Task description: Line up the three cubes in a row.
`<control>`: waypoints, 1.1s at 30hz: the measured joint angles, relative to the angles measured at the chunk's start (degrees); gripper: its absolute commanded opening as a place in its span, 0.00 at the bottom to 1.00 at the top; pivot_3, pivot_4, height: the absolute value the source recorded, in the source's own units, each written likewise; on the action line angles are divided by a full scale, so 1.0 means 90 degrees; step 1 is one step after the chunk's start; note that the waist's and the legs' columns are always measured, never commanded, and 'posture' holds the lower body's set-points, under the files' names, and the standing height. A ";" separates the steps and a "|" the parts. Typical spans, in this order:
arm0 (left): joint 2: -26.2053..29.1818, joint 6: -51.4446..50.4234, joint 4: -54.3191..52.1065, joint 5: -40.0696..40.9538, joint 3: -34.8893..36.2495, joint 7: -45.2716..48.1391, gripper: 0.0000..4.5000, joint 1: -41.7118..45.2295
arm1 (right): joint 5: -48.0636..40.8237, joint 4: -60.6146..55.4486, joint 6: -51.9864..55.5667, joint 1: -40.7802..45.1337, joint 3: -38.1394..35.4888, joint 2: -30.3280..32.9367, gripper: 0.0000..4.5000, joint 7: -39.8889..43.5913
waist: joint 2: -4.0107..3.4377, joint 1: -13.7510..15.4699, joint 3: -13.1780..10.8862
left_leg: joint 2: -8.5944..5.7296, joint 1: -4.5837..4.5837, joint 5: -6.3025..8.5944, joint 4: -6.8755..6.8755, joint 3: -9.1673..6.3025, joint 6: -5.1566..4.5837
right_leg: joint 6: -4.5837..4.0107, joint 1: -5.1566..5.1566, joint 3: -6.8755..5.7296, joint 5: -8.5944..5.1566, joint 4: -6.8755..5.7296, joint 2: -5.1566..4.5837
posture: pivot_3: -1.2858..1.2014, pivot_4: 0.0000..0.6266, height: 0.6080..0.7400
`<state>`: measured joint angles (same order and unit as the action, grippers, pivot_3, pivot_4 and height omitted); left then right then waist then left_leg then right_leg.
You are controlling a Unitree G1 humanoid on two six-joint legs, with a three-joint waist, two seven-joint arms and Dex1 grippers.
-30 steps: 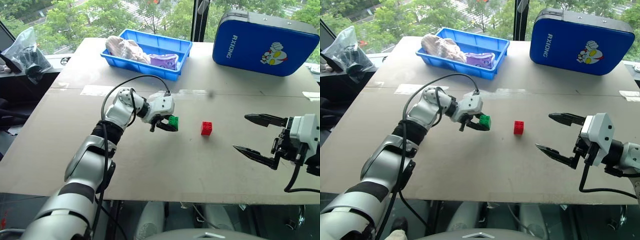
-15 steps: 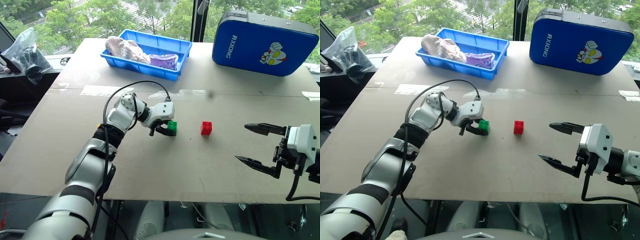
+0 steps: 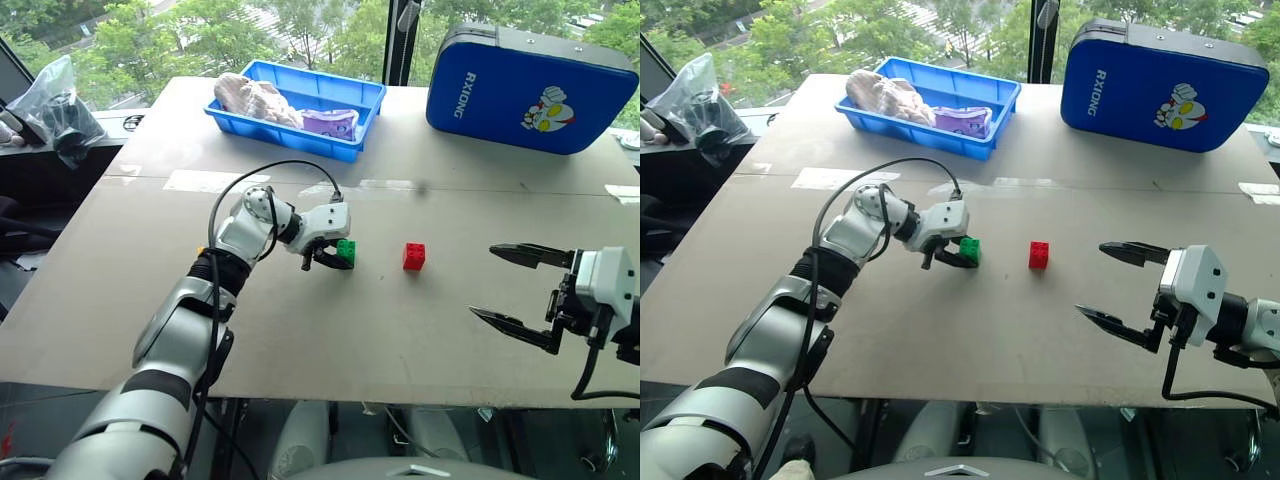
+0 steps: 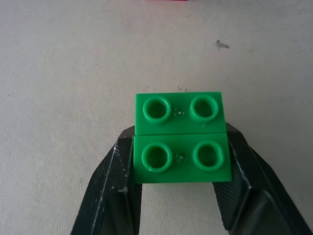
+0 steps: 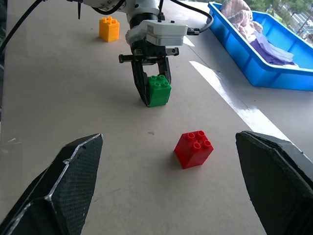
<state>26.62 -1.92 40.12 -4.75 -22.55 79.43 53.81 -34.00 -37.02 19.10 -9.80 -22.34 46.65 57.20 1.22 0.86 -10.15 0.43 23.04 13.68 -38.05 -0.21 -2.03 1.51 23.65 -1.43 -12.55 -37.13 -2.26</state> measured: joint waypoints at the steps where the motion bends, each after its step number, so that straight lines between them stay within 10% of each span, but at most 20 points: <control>1: -0.0016 -0.0001 0.0000 -0.0011 0.0000 -0.0014 0.69 0.0001 | 0.0000 0.0000 0.0000 0.0000 0.0000 0.0000 1.00 -0.0002 | 0.0000 0.0000 0.0000 | 0.0000 0.0000 0.0000 -0.0003 0.0000 0.0000 | 0.0000 -0.0002 0.0000 0.0000 -0.0001 0.0000 | 0.52 0.24 1.00; 4: -0.0046 -0.0043 -0.0002 -0.0013 0.0005 -0.0059 0.99 0.0001 | 0.0000 -0.0001 0.0000 -0.0001 0.0000 0.0000 1.00 -0.0005 | 0.0000 -0.0001 0.0000 | 0.0001 0.0000 0.0000 -0.0007 0.0000 0.0000 | 0.0003 -0.0005 0.0001 0.0001 -0.0002 0.0000 | 0.52 0.24 1.00; 21: 0.2958 -0.4461 -0.3648 0.1420 0.2471 -0.0451 0.99 -0.2007 | -0.0385 -0.0132 0.0071 0.0452 0.0646 -0.0024 1.00 -0.0006 | 0.0001 -0.0099 -0.0001 | 0.0022 -0.0013 0.0001 -0.0005 0.0002 0.0001 | -0.0018 0.0002 0.0007 -0.0014 -0.0025 0.0006 | 0.52 0.24 1.00; 33: 0.4073 -0.1577 -0.1750 0.0996 0.2068 0.0430 0.99 -0.2363 | -0.0470 -0.0265 0.0137 0.0770 0.1160 -0.0036 1.00 -0.0154 | 0.0005 0.0040 -0.0001 | 0.0012 0.0004 0.0002 -0.0005 0.0004 0.0002 | -0.0025 0.0008 0.0013 -0.0016 -0.0011 -0.0041 | 0.52 0.24 1.00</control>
<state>63.28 -16.12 24.37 4.22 -3.93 83.30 32.55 -38.23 -39.40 20.34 -2.88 -11.90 46.32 55.81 1.26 1.22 -10.16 0.54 23.08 13.69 -38.09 -0.18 -2.01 1.29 23.73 -1.31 -12.69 -37.23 -2.64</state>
